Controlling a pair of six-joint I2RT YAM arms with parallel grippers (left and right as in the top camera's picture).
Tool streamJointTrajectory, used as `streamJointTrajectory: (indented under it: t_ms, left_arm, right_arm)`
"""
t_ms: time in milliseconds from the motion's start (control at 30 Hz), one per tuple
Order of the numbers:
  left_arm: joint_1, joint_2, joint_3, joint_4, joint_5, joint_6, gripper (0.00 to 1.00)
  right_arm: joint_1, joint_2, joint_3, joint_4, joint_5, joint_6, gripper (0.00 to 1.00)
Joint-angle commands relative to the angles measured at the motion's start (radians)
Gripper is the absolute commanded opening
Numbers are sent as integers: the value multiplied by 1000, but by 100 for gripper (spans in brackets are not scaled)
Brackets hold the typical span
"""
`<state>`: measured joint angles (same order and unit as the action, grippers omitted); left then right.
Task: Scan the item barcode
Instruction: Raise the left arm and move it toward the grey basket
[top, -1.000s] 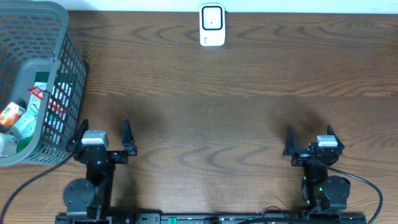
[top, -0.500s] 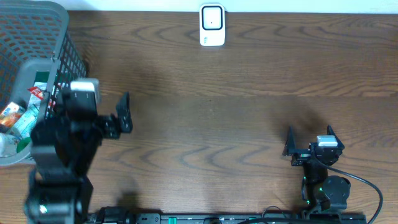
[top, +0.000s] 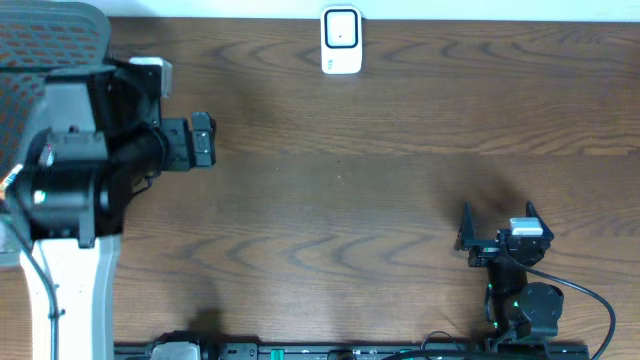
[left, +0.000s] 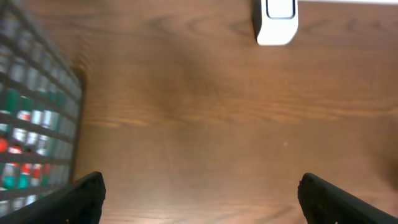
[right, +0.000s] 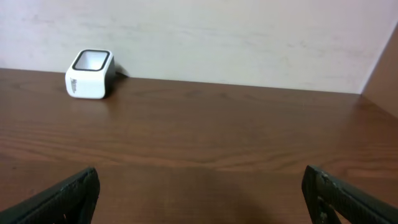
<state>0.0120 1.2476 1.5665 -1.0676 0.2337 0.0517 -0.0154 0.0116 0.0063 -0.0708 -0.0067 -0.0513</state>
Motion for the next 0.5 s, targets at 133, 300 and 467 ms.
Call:
streamJointTrajectory:
  t_ms: [133,300,467]
  left_arm:
    - [4,29,20,-5,72,-4,99]
    - [4,30,19,-5,64,-5,11]
    - [4,33,19,-17,-189,-237,7]
  right_arm:
    - [3,-6,-1,-4,5,2,99]
    - [3,-6,-1,-4,5,2,99]
    - [3,-6,-1,-4,5,2,99]
